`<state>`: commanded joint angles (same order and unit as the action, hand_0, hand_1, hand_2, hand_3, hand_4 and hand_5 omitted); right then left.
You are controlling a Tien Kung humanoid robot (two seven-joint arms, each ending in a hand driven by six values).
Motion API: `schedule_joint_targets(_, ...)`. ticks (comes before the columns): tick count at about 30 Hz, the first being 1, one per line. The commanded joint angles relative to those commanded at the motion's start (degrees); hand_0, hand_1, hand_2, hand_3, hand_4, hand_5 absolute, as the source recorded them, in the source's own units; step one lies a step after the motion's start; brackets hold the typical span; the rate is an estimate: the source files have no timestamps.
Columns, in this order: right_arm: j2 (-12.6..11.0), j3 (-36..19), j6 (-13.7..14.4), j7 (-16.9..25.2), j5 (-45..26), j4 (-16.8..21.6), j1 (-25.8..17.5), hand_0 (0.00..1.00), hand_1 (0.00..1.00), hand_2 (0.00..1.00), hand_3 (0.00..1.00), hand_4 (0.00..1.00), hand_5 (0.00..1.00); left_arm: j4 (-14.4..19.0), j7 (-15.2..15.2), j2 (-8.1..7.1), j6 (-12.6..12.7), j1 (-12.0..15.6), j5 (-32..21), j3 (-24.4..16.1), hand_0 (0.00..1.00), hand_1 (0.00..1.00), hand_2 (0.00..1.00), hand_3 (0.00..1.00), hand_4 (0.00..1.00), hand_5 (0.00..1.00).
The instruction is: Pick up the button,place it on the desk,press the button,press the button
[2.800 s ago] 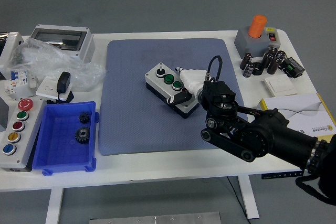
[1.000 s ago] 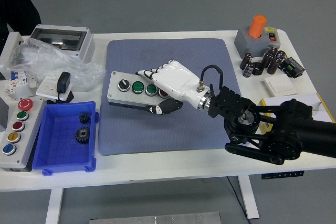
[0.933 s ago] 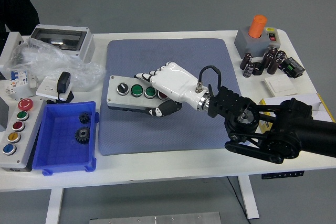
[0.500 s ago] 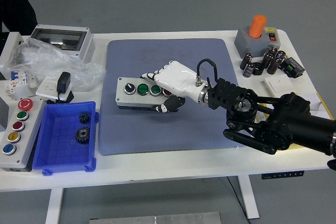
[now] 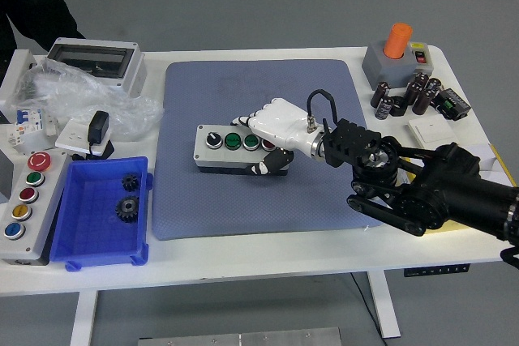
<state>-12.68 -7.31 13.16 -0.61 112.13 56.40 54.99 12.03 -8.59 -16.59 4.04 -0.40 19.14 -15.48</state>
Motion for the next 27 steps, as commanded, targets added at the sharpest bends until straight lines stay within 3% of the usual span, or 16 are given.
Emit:
schedule_joint_targets(3,-0.11,0.38,-0.02,-0.30,-0.11,0.11,-0.03,0.461,0.441,0.344,0.383,0.330,0.002,0.01,-0.01,0.02,-0.02,-0.02,0.08,-0.07,0.620,0.631,0.578,0.607,0.610,0.339)
schedule_joint_targets(4,-0.13,0.47,0.00,-0.39,-0.14,0.13,-0.03,0.561,0.540,0.499,0.448,0.457,0.002,0.01,-0.01,0.03,-0.03,-0.01,0.07,-0.06,0.620,0.631,0.578,0.606,0.608,0.341)
schedule_joint_targets(9,-0.17,0.92,0.16,-0.97,-0.30,0.06,-0.11,0.561,0.540,0.499,0.448,0.457,0.002,0.01,-0.03,0.03,-0.06,0.03,0.07,-0.05,0.620,0.631,0.578,0.606,0.608,0.341)
schedule_joint_targets(10,-0.18,1.00,0.18,-1.08,-0.33,0.04,-0.15,0.596,0.632,0.642,0.642,0.593,0.002,0.01,-0.03,0.02,-0.06,0.03,0.08,-0.08,0.620,0.631,0.578,0.606,0.607,0.341)
schedule_joint_targets(15,-0.27,1.38,0.35,-1.49,-0.18,0.05,-0.23,0.596,0.632,0.642,0.642,0.593,0.002,0.02,-0.03,0.04,-0.06,0.07,0.10,-0.11,0.620,0.631,0.578,0.606,0.607,0.341)
schedule_joint_targets(16,-0.29,1.46,0.41,-1.57,-0.13,0.08,-0.24,0.589,0.641,0.713,0.714,0.522,0.057,0.02,-0.04,0.04,-0.06,0.08,0.10,-0.10,0.620,0.631,0.577,0.606,0.605,0.341)
schedule_joint_targets(21,-0.53,1.81,0.82,-2.01,0.18,0.37,-0.36,0.589,0.641,0.713,0.714,0.522,0.057,0.03,-0.02,-0.01,-0.04,0.06,0.20,-0.21,0.620,0.631,0.577,0.606,0.605,0.341)
schedule_joint_targets(22,-0.58,1.83,0.82,-2.09,0.32,0.41,-0.39,0.623,0.680,0.799,0.837,0.586,0.051,0.03,-0.02,-0.01,-0.05,0.04,0.23,-0.24,0.620,0.631,0.577,0.606,0.605,0.341)
schedule_joint_targets(27,-0.67,1.84,0.62,-2.32,0.72,0.49,-0.39,0.623,0.680,0.799,0.837,0.586,0.051,0.02,-0.05,0.04,-0.08,0.06,0.19,-0.21,0.620,0.631,0.577,0.606,0.605,0.341)
